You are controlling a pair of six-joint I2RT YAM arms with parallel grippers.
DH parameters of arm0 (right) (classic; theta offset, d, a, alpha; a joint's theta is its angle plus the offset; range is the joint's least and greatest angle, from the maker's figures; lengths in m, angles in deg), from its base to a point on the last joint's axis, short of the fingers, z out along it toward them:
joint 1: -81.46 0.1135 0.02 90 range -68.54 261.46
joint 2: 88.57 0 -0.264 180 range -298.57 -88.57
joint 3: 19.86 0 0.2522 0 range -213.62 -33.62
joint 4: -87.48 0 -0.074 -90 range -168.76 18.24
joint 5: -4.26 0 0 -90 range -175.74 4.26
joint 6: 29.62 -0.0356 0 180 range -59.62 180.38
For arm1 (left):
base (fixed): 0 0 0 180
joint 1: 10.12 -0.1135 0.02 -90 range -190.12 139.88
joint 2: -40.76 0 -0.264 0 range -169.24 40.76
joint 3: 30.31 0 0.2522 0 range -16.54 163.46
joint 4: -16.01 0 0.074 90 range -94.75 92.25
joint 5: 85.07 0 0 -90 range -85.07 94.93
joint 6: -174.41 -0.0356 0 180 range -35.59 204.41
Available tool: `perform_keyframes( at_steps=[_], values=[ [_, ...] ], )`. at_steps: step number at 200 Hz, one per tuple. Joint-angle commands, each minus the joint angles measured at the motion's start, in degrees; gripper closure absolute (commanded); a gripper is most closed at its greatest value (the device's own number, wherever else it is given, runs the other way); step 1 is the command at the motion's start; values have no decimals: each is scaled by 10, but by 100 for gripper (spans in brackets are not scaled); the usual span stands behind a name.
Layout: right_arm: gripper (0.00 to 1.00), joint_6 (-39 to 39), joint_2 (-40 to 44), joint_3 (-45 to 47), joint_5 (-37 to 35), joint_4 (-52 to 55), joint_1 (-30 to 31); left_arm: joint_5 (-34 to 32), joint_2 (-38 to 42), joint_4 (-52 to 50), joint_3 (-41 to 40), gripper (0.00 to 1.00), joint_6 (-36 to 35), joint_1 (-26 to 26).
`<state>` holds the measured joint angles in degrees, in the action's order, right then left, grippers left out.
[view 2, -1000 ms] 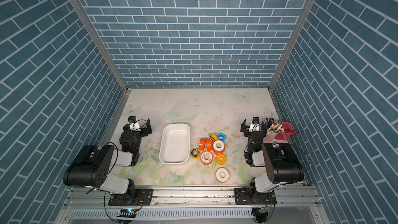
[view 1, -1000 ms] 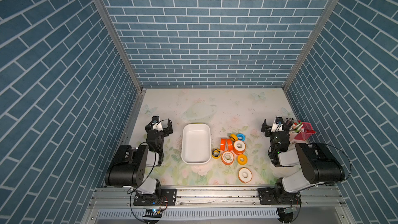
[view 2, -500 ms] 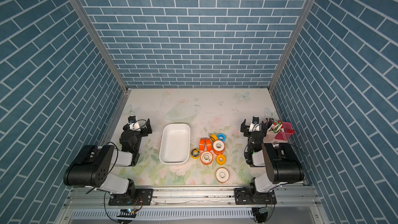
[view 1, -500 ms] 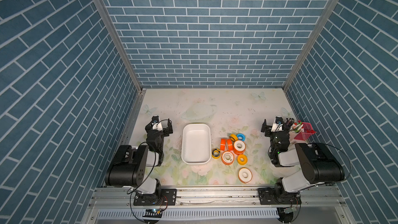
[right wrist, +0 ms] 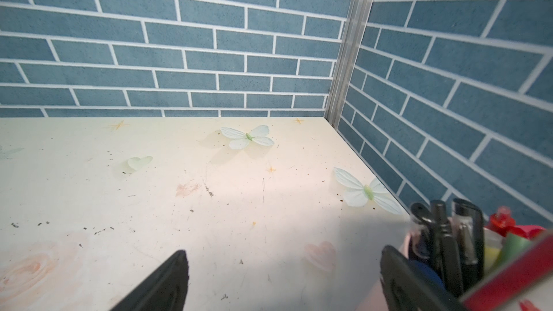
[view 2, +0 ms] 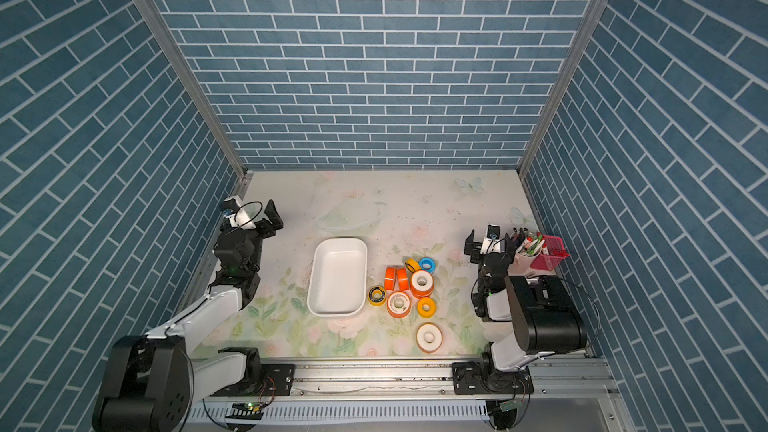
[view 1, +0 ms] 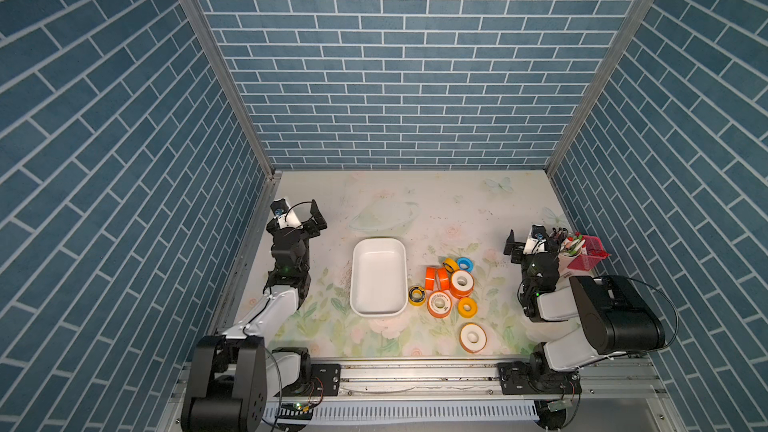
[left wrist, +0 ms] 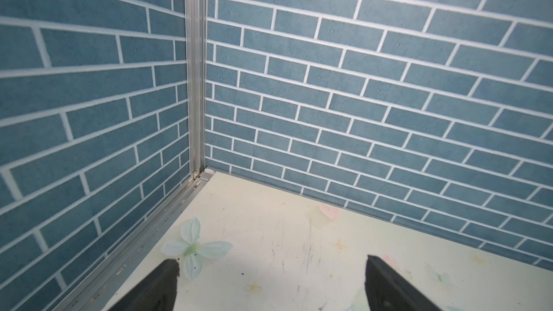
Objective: Put the sealing tape into the storage box
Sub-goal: Adjust the storage box at the center of the board.
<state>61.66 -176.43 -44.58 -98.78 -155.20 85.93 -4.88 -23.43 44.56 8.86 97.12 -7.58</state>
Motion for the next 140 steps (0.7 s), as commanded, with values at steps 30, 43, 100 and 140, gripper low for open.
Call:
perform_keyframes(
  at_steps=[30,43,100,140],
  values=[
    [0,-12,54,-5,-5,51,0,-6,74,-73,-5,0,151,2],
    [0,-15,122,-21,-36,130,4,-55,84,-135,12,0,210,2],
    [9,-196,350,-177,3,512,15,85,116,-300,91,0,234,2],
    [11,-212,384,-215,57,622,50,147,138,-467,111,10,198,72]
  ],
)
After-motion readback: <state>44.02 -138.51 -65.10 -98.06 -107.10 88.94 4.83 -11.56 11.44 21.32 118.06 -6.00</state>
